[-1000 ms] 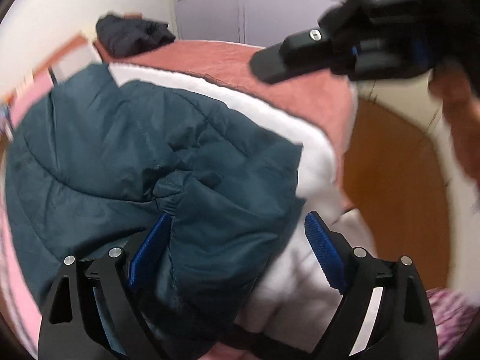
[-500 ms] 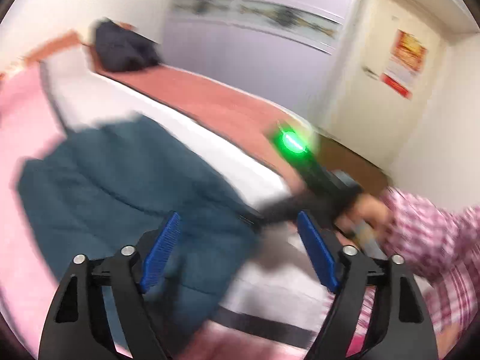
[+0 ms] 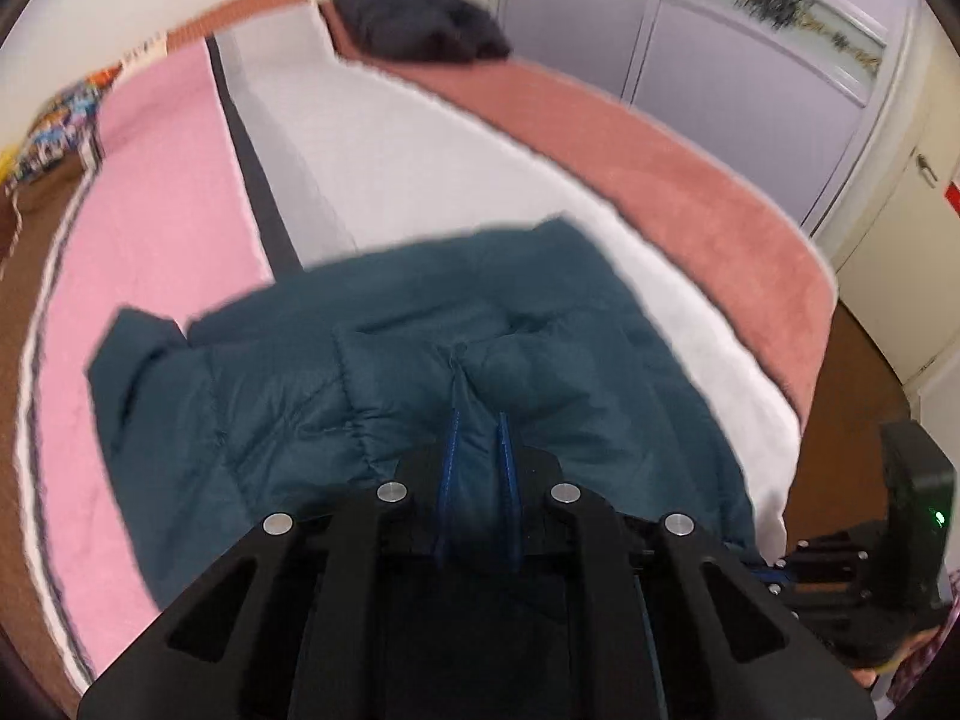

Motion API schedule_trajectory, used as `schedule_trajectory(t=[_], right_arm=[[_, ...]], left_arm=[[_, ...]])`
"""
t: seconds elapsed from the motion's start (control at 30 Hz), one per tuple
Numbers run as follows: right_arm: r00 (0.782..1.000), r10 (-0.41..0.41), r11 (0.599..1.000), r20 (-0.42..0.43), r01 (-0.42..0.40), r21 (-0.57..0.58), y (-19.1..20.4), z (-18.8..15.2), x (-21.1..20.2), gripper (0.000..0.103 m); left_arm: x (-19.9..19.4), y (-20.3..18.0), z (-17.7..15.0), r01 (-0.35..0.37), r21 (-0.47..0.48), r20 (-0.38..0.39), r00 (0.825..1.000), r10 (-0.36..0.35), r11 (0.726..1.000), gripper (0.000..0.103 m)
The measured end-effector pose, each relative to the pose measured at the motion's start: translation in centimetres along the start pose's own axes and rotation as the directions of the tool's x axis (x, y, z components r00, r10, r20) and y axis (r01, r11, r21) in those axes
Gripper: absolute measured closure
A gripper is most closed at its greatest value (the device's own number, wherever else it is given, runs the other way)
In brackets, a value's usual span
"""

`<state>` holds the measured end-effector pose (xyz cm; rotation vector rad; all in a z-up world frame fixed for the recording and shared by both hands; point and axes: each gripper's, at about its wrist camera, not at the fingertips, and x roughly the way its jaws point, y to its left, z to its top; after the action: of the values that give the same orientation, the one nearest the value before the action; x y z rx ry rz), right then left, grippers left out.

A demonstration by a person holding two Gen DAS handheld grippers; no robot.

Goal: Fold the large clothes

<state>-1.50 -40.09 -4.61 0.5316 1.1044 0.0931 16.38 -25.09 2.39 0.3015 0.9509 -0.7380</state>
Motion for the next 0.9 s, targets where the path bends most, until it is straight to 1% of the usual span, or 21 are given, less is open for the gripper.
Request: schedule_trajectory(t=[0.07, 0.17, 0.3, 0.37, 0.5, 0.57, 0.6, 0.63, 0.67, 0.7, 0.73, 0.8, 0.87, 0.9], right_arm=[[1.000, -0.007, 1.000, -0.006, 0.007, 0.008, -0.3, -0.2, 0.5, 0.103], [1.000, -0.022, 1.000, -0.015, 0.022, 0.009, -0.3, 0.0, 1.5, 0.103], [1.000, -0.009, 1.000, -0.019, 0.009, 0.017, -0.7, 0.3, 1.9, 0.103], [1.000, 0.008, 0.999, -0.020, -0.007, 0.034, -0.9, 0.3, 1.9, 0.103], [1.000, 0.000, 0.999, -0.027, 0.001, 0.039, -1.2, 0.7, 2.0, 0.103], [0.999, -0.009, 0.999, -0.031, 0.010, 0.038, -0.9, 0.8, 1.9, 0.103], [0.999, -0.009, 0.999, -0.032, 0.010, 0.038, -1.0, 0.9, 1.8, 0.103], [0.999, -0.007, 0.999, -0.033, 0.008, 0.044, -1.0, 0.9, 1.7, 0.103], [0.999, -0.004, 0.999, -0.034, 0.006, 0.051, -0.9, 0.9, 1.6, 0.103], [0.999, -0.001, 0.998, -0.036, 0.003, 0.057, -0.9, 1.0, 1.5, 0.103], [0.999, -0.001, 0.998, -0.037, 0.004, 0.058, -0.9, 1.1, 1.5, 0.103], [0.999, -0.005, 0.998, -0.037, 0.007, 0.059, -0.6, 1.1, 1.5, 0.103], [0.999, -0.010, 0.998, -0.036, 0.012, 0.055, -0.5, 1.2, 1.5, 0.103], [0.999, -0.012, 0.999, -0.036, 0.014, 0.052, -0.4, 1.2, 1.4, 0.103]], left_arm=[[1.3, 0.6, -0.2, 0.009, -0.031, -0.027, 1.000, -0.010, 0.999, 0.088], [2.2, 1.1, 0.2, 0.008, -0.056, -0.052, 0.999, -0.011, 0.998, 0.089], [2.8, 0.7, -0.1, -0.036, -0.017, -0.070, 0.997, 0.034, 0.999, 0.089], [3.5, 0.8, -0.1, -0.040, -0.019, -0.074, 0.997, 0.038, 0.999, 0.089], [3.1, 1.3, 0.2, -0.015, -0.062, -0.070, 0.998, 0.011, 0.998, 0.089], [2.0, 1.9, 0.3, 0.030, -0.108, -0.047, 0.998, -0.035, 0.994, 0.089], [1.0, 2.2, 0.4, 0.065, -0.135, -0.027, 0.997, -0.069, 0.989, 0.086], [0.3, 2.4, 0.4, 0.086, -0.150, -0.012, 0.996, -0.089, 0.985, 0.077], [-1.3, 2.7, 0.3, 0.120, -0.160, 0.020, 0.993, -0.119, 0.980, 0.071], [-2.2, 2.8, 0.2, 0.129, -0.158, 0.040, 0.991, -0.124, 0.979, 0.055], [-4.1, 3.1, -0.2, 0.131, -0.157, 0.078, 0.990, -0.120, 0.979, 0.042], [-6.9, 3.7, -1.4, 0.143, -0.162, 0.131, 0.984, -0.122, 0.977, 0.037], [-9.6, 4.9, -3.3, 0.160, -0.185, 0.168, 0.977, -0.129, 0.970, 0.032], [-10.3, 5.3, -4.1, 0.160, -0.198, 0.179, 0.976, -0.125, 0.967, 0.027]])
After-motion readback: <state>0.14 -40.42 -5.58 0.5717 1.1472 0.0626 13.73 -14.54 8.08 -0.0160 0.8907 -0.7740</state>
